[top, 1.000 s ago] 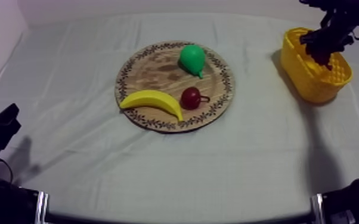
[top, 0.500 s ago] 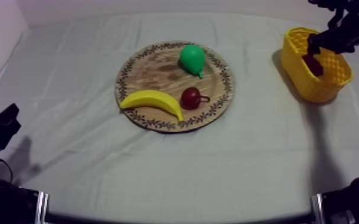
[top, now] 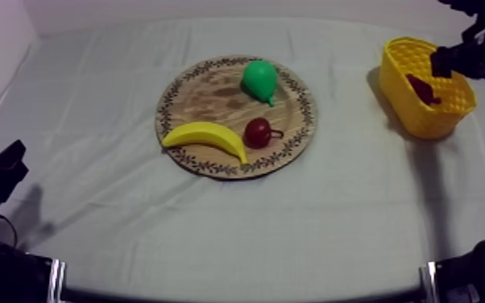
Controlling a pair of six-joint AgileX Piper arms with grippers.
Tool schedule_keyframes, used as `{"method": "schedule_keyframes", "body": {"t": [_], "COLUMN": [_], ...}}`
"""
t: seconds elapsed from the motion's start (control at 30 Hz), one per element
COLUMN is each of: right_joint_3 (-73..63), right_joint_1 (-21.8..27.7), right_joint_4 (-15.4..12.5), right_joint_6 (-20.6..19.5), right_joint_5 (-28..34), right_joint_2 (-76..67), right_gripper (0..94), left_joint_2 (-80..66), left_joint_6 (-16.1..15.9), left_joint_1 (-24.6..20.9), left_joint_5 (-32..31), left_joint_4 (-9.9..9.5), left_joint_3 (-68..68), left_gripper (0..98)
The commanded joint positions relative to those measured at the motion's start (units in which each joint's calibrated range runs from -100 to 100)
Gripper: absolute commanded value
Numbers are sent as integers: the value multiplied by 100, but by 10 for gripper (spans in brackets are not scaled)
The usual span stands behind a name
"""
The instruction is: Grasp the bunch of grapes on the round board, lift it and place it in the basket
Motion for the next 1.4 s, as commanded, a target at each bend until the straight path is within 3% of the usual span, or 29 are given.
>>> {"method": "schedule_keyframes", "body": {"t": [0.0,0.33,0.57,0.8,0.97,1.37], "right_joint_3": [386,2276,3463,4337,4755,5446], "right_joint_1": [-3,-26,-301,-631,-612,-614], "right_joint_4": [-26,-353,-198,-200,-290,-328], "right_joint_6": [6,331,63,-119,-69,101], "right_joint_5": [-55,-316,-118,439,797,1069], "right_joint_2": [-436,-2140,-3730,-5854,-7016,-8713], "right_gripper": [439,153,32,6,3,2], "left_joint_2": [0,0,0,0,0,0], "left_joint_6": [-1,-1,-1,-1,-1,-1], "left_joint_1": [1,1,1,1,1,1], "left_joint_5": [0,0,0,0,0,0], "left_joint_4": [1,1,1,1,1,1], "left_joint_3": [0,0,0,0,0,0], "left_gripper": [0,0,0,0,0,0]}}
